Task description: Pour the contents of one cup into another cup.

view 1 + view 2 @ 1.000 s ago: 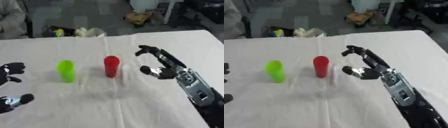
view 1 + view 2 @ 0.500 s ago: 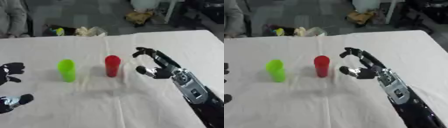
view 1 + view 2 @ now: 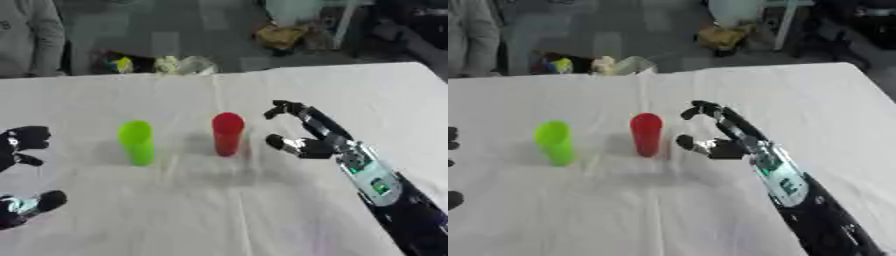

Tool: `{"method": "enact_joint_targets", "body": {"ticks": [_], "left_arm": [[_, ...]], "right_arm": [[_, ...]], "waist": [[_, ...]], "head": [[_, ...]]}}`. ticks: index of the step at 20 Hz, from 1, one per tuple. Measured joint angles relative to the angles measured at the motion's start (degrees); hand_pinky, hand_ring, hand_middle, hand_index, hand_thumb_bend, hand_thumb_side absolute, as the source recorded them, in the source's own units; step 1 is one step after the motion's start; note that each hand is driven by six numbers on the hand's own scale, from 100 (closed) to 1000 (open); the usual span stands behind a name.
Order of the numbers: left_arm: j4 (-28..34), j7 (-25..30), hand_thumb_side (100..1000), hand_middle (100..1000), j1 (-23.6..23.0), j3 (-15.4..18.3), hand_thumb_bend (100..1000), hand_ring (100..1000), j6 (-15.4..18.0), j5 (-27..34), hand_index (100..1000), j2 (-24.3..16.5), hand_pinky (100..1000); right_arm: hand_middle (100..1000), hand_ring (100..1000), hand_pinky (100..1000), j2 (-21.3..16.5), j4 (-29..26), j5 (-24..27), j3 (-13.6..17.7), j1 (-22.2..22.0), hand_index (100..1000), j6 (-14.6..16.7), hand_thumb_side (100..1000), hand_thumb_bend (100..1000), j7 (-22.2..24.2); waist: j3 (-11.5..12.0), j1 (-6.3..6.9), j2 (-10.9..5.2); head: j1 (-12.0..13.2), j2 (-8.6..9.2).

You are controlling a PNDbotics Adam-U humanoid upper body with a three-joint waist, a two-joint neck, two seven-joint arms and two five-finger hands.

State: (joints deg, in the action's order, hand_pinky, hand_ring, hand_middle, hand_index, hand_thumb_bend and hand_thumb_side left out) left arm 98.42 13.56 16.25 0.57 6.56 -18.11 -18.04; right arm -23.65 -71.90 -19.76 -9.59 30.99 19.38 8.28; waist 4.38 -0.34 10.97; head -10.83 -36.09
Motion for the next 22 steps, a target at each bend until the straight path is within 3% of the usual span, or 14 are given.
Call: {"method": "enact_joint_targets", "body": {"ticks": [12,22], "left_arm": [[0.1,0.6,641,828,1.0,-0.8,1000,783,0.3,0.5,813,0.5,654],[0.3,1.0,643,827,1.6,-1.1,1000,782,0.4,0.7,813,1.0,654]], "right_arm": [[738,1000,993,1.2,8.3,-5.9,-0.3,3.3,822,2.0,784,613,-5.0],[729,1000,992,2.4,12.5,-7.4,-0.3,5.0,817,2.5,788,610,-6.8]], "waist": [[2.3,0.16,0.31],[3.4,0.26,0.74]], "head": [[-0.9,0.47],[-1.1,0.47]]}}
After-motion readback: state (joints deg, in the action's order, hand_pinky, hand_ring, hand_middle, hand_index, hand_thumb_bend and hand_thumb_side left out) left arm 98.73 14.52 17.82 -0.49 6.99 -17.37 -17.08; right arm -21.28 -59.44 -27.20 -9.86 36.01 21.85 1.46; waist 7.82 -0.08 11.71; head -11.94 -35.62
